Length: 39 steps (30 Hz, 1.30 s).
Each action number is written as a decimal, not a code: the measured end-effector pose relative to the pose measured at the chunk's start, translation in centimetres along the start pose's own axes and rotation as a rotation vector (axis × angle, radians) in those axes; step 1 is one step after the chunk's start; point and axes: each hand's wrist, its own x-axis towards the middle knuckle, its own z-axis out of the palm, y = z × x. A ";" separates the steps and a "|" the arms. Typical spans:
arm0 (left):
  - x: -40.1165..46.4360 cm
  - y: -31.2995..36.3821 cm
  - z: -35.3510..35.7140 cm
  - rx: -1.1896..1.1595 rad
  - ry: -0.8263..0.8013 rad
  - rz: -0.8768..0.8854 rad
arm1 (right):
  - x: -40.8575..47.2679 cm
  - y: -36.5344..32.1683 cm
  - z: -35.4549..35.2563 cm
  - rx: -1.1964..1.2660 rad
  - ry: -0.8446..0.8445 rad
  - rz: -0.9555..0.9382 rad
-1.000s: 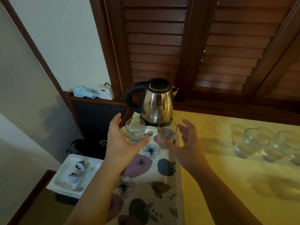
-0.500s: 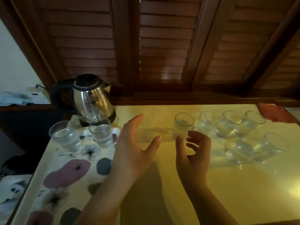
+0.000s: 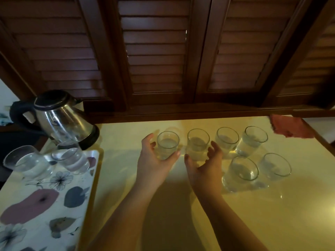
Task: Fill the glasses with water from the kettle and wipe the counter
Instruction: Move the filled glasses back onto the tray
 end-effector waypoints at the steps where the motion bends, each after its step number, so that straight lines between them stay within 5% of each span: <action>1: 0.3 -0.1 0.4 -0.001 0.009 -0.003 | 0.5 0.1 0.0 0.006 -0.029 -0.001; 14: 2.1 -0.5 2.8 -0.119 0.061 0.000 | 5.1 0.7 0.3 0.233 -0.178 0.007; 26: 1.6 -0.1 3.1 -0.087 0.152 0.017 | 5.3 0.9 0.1 0.173 -0.182 -0.077; 39: -1.7 3.7 -3.4 -0.111 0.249 0.101 | 3.2 -4.0 -0.4 0.200 -0.237 -0.180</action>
